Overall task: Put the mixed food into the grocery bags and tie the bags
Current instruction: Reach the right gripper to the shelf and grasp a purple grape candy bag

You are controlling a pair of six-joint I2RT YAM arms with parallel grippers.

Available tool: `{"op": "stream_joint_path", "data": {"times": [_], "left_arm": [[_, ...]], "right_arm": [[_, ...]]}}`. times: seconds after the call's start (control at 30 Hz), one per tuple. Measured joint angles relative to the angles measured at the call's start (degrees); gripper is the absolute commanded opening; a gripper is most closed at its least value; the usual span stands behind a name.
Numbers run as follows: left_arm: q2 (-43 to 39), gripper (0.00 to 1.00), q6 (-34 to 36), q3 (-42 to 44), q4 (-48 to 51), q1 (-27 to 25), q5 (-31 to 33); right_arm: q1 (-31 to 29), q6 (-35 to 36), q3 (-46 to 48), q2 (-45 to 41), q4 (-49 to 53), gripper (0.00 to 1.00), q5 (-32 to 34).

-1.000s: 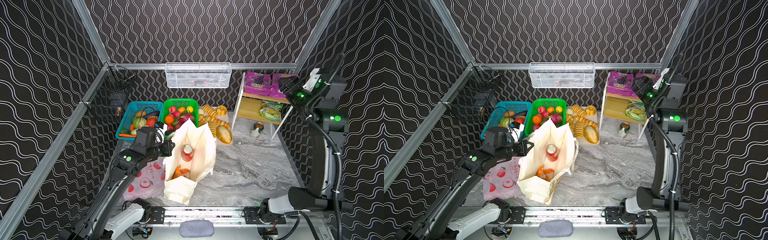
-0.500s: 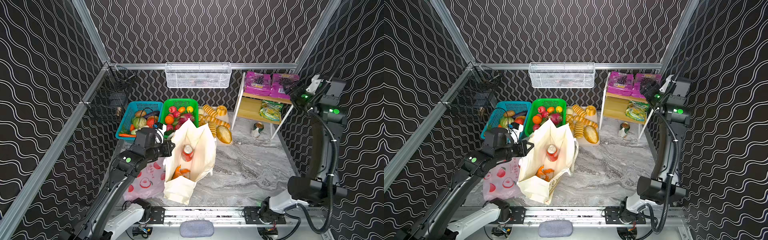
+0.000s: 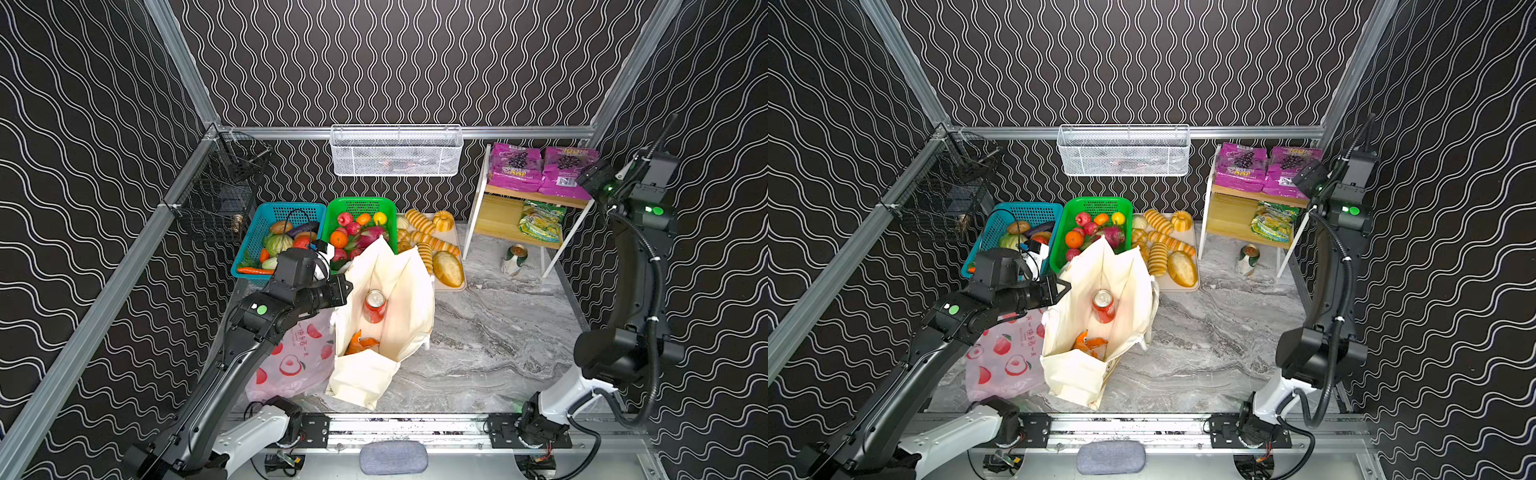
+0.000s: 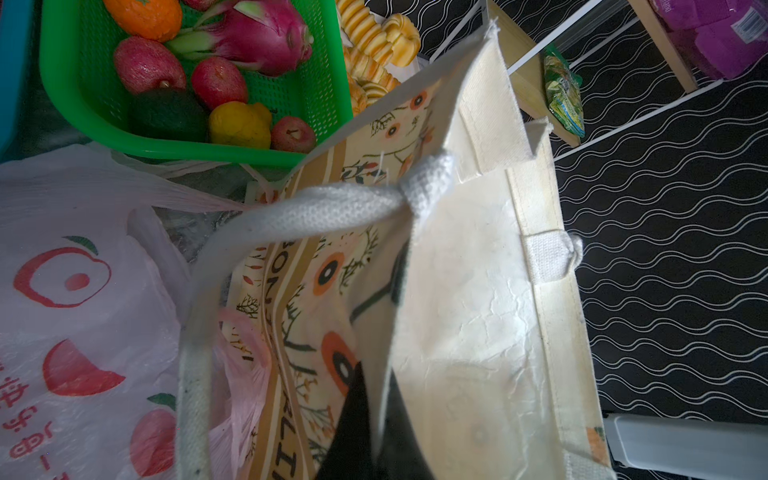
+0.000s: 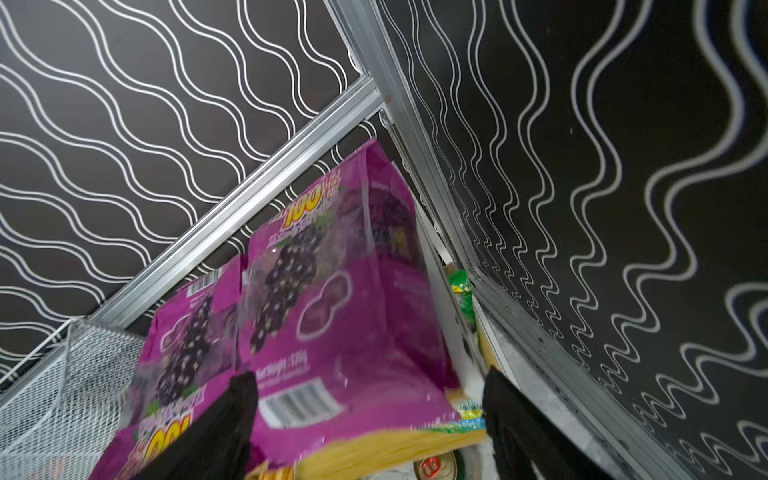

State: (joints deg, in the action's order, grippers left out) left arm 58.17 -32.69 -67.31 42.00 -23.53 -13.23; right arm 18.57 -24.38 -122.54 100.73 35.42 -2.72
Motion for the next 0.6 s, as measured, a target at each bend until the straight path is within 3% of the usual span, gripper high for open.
{"op": "stream_joint_path", "data": {"times": [0.23,0.33,0.53,0.6], "left_arm": [[0.42,0.0,0.02,-0.24,0.13,0.0,0.15],[0.63,0.0,0.09,-0.28,0.15,0.0,0.17],[1.01,0.0,0.28,-1.09,1.25,0.0,0.22],[0.98,0.0,0.33,-1.29,1.64,0.0,0.22]], "right_arm": [[0.57,1.49,-8.96,8.48,0.15,0.81,-4.22],[0.57,1.92,-9.14,10.56,0.39,0.74,-6.95],[0.61,3.04,-7.61,10.62,-0.68,0.28,-9.16],[0.57,3.56,-6.14,9.25,-1.4,0.08,-9.16]]}}
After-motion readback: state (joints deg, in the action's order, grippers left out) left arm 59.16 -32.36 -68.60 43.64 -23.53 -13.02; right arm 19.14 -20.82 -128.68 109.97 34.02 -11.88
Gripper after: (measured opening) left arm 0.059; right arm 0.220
